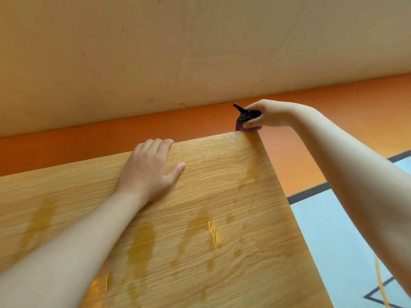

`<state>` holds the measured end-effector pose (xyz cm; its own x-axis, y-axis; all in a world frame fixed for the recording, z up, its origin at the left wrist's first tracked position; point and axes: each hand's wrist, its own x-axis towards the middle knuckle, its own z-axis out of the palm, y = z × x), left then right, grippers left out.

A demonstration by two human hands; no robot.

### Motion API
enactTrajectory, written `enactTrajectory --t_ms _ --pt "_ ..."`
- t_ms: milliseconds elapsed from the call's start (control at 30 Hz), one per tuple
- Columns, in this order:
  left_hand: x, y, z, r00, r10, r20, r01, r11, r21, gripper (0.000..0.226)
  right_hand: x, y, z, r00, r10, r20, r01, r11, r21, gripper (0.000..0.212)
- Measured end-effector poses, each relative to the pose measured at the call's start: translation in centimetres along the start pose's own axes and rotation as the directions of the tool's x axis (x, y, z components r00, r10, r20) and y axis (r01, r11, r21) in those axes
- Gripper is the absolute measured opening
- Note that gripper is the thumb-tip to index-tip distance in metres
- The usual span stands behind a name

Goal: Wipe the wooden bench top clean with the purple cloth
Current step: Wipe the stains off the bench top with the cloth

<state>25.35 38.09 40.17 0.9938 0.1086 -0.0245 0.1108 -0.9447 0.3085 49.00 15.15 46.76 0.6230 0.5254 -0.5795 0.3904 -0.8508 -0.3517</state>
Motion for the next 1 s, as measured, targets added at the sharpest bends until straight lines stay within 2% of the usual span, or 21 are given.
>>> enactTrajectory --t_ms 167,267,400,500,633,733,867,1000 --pt "-0.1 -0.1 -0.1 1.000 -0.010 -0.001 0.010 1.000 0.000 0.071 0.6 -3.0 1.4 0.998 -0.051 0.026 0.050 0.999 0.020 0.022" --pt "-0.1 -0.1 -0.1 1.000 -0.010 0.003 0.010 1.000 -0.003 0.069 1.2 -6.5 3.3 0.988 -0.138 0.067 0.133 0.989 0.071 0.018" --pt "0.0 -0.2 -0.1 1.000 -0.013 -0.007 0.013 1.000 -0.020 0.066 2.0 -9.1 5.2 0.974 -0.219 0.052 0.213 0.972 0.103 0.013" --pt "0.0 -0.2 0.1 1.000 -0.013 -0.018 0.013 1.000 -0.025 0.065 1.5 -8.0 4.7 0.977 -0.208 0.034 0.204 0.973 0.112 0.010" --pt "-0.1 -0.2 0.1 1.000 -0.007 -0.029 0.006 0.999 -0.041 0.066 0.0 -4.0 2.6 0.995 -0.096 -0.003 0.096 0.994 0.056 0.008" --pt "0.0 -0.2 0.1 0.999 -0.001 -0.043 -0.001 0.999 -0.050 0.064 -0.6 -3.2 2.4 0.997 -0.057 -0.049 0.060 0.995 0.081 0.007" --pt "-0.1 -0.1 -0.2 0.998 0.001 -0.067 -0.005 0.998 -0.056 0.061 0.3 -7.9 5.0 0.982 -0.177 -0.066 0.184 0.975 0.122 0.013" --pt "-0.4 -0.2 0.0 0.991 -0.074 -0.112 0.065 0.994 -0.085 0.057 2.2 -13.8 8.4 0.957 -0.288 -0.025 0.289 0.957 0.033 0.014"
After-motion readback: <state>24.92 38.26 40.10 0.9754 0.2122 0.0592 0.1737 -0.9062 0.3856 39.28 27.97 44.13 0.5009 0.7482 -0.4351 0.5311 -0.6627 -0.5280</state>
